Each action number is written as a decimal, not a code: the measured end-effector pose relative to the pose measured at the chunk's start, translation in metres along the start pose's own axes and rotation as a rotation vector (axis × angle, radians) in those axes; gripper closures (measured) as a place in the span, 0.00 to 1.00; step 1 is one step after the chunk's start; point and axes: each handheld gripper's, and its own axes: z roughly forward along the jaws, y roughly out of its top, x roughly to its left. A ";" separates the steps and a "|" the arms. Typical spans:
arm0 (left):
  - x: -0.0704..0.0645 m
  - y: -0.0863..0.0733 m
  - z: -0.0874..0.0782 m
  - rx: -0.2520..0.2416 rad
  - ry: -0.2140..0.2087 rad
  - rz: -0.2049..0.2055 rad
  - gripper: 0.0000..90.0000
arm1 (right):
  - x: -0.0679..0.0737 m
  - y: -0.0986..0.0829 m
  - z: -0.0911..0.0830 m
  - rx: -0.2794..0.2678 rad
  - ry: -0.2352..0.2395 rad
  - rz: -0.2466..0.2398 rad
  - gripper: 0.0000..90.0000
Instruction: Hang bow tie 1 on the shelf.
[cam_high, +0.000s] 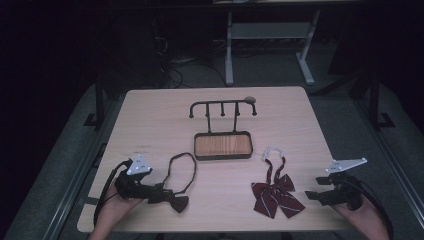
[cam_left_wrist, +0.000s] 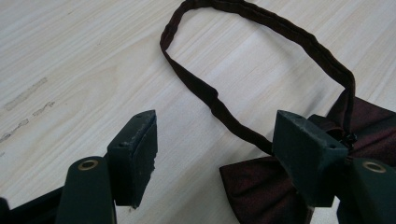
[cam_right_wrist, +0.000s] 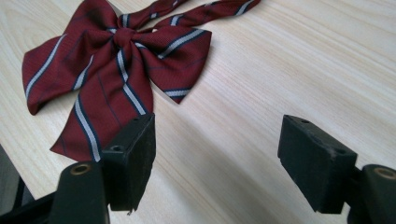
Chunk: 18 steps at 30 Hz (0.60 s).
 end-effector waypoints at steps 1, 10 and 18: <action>0.000 0.000 -0.001 -0.001 0.000 -0.001 0.35 | 0.000 0.001 0.001 -0.002 0.004 0.001 0.31; -0.002 -0.001 -0.004 -0.018 0.000 0.007 0.35 | 0.010 0.009 0.002 0.008 0.021 -0.029 0.31; -0.002 -0.001 -0.005 -0.019 -0.001 0.007 0.35 | 0.023 0.023 -0.004 0.007 0.027 -0.058 0.32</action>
